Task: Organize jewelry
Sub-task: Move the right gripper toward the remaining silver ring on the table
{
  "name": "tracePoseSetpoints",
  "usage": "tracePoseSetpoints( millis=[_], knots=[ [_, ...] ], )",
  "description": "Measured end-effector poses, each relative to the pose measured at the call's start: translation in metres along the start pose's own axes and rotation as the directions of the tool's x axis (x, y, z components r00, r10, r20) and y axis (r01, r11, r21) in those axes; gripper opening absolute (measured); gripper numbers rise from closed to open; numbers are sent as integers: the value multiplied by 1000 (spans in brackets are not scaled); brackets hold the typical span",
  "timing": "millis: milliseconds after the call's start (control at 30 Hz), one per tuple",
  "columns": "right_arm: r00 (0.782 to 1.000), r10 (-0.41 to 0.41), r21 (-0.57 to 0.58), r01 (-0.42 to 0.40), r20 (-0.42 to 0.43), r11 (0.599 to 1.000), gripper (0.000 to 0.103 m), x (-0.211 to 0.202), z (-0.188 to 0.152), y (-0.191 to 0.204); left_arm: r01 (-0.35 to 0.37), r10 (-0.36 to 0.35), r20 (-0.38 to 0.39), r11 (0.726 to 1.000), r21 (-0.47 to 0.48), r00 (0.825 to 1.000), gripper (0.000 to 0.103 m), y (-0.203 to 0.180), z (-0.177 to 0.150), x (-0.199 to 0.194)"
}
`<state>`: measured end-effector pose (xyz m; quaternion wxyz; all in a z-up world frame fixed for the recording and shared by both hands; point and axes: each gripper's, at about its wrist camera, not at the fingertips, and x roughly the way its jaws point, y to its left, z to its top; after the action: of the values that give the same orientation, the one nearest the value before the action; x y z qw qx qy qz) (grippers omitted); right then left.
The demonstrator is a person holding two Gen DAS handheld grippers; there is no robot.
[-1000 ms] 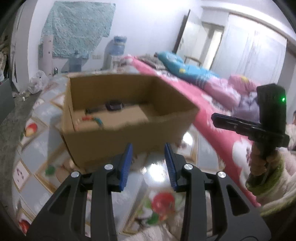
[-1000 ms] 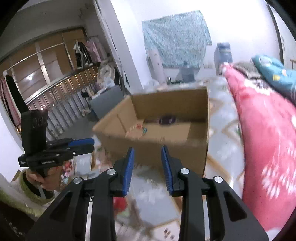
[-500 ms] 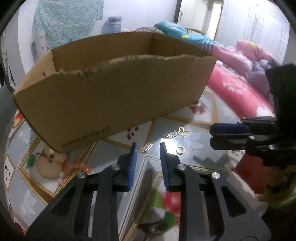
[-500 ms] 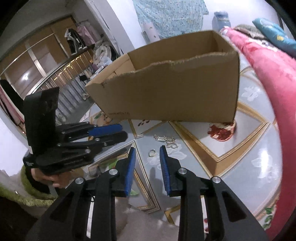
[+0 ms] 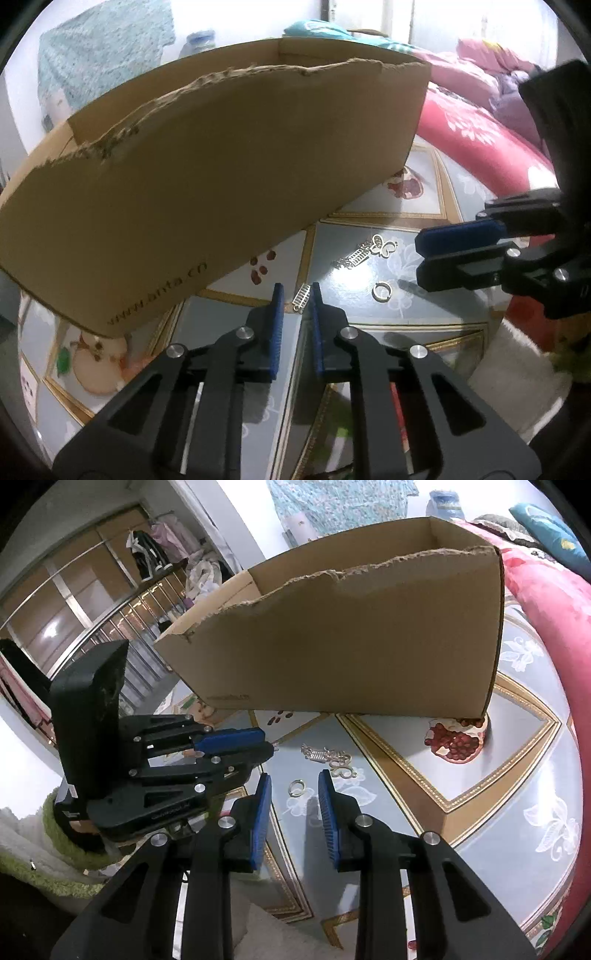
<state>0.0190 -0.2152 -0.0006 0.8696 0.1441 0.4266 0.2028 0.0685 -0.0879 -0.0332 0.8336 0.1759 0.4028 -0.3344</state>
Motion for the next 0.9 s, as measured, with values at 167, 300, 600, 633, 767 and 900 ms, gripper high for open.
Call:
tracePoseSetpoints(
  millis=[167, 300, 600, 633, 767, 900],
  knots=[
    [1000, -1, 0, 1, -1, 1000, 26, 0, 1, 0, 1, -1, 2, 1000, 13, 1000, 4, -2, 1, 1],
    [1000, -13, -7, 13, -2, 1000, 26, 1, 2, 2, 22, -21, 12, 999, -31, 1000, 4, 0, -1, -2],
    [995, -100, -140, 99, 0, 985, 26, 12, -1, 22, 10, -6, 44, 996, -89, 999, 4, 10, -9, -19],
    [993, -114, -158, 112, -1, 981, 26, 15, -2, 24, 7, -3, 46, 995, -95, 999, 4, 11, -10, -20],
    [990, -142, -199, 137, -8, 970, 24, 24, -4, 30, 7, -1, 47, 993, -115, 999, 4, 15, -13, -22],
    [985, -172, -261, 166, -4, 951, 22, 32, -6, 36, 10, -4, 48, 992, -123, 999, 4, 18, -15, -23]
  ],
)
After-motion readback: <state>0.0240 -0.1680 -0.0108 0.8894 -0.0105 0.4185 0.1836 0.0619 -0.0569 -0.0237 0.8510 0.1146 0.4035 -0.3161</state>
